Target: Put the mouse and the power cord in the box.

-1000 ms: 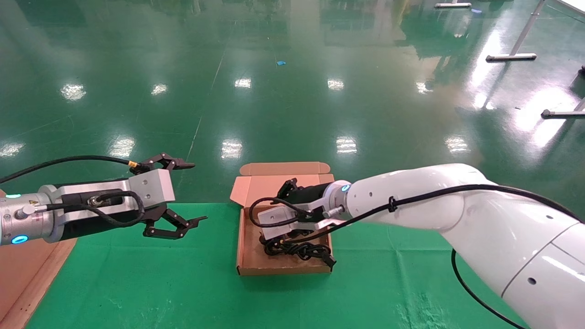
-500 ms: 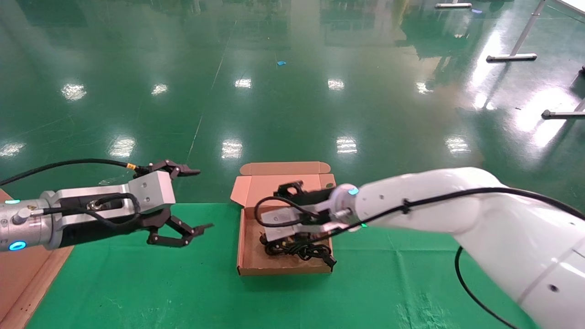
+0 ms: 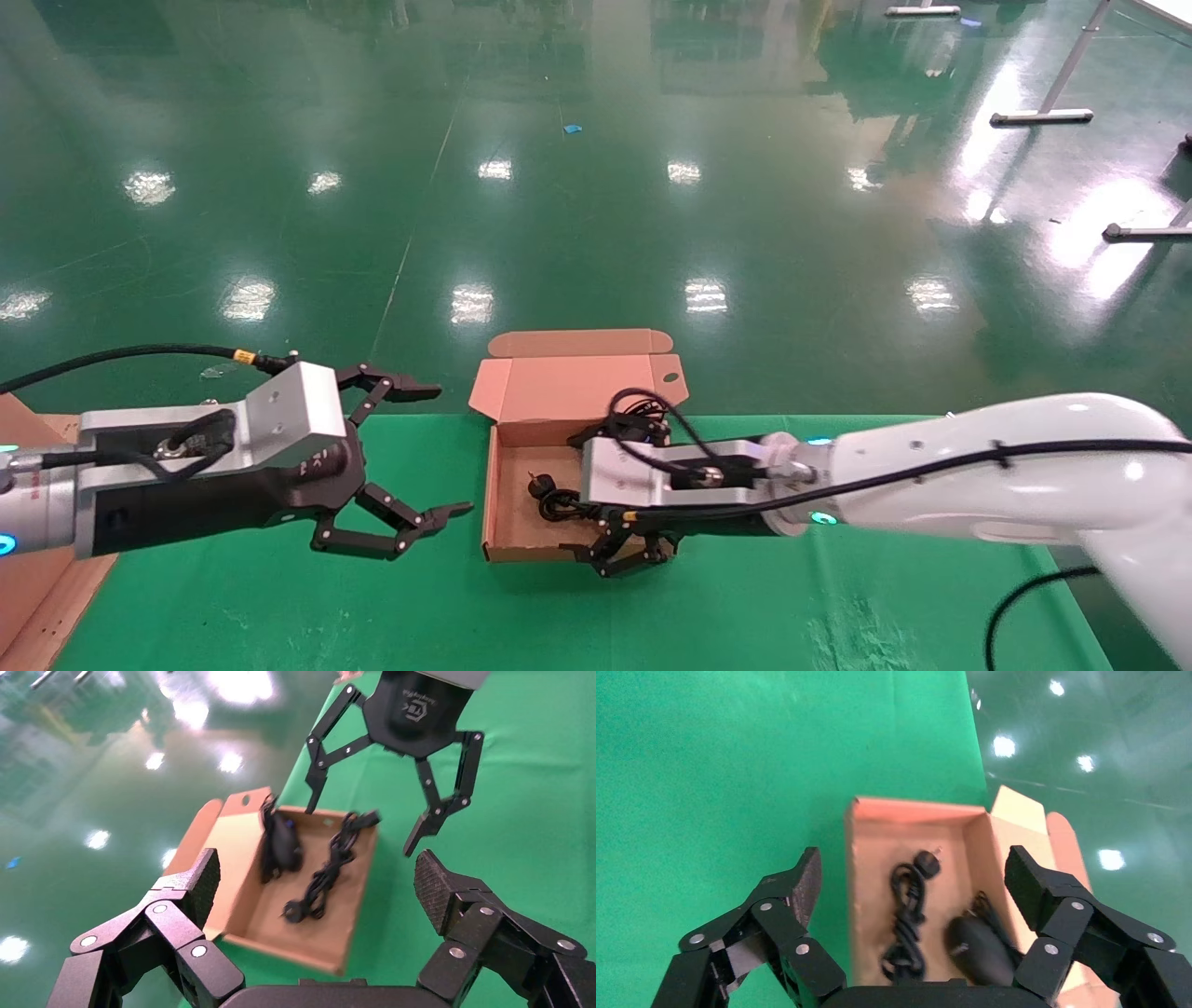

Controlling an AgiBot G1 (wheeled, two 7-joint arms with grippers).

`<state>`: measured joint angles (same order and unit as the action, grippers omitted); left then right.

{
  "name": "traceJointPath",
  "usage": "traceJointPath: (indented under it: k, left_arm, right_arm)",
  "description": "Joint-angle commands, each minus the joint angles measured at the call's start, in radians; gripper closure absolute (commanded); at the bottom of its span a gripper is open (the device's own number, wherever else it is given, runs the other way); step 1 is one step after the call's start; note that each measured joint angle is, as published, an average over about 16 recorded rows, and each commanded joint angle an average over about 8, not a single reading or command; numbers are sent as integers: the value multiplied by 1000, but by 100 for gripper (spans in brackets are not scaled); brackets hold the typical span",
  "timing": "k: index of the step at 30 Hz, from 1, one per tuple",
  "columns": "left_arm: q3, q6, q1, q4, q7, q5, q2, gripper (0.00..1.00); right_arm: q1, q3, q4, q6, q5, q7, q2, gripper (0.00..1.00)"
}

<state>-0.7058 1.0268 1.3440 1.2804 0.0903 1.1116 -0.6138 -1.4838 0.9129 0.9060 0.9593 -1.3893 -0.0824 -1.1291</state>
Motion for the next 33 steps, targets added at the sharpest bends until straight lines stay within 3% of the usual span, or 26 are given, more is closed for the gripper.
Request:
traceJointPath:
  k: [1, 33]
  left_arm:
    - [22, 24, -14, 0, 5, -20, 0, 0]
    - [378, 416, -239, 3, 86, -338, 2, 0]
  right_arm:
    - [20, -31, 18, 26, 32, 13, 25, 0]
    - [342, -530, 316, 449, 551, 226, 433, 0]
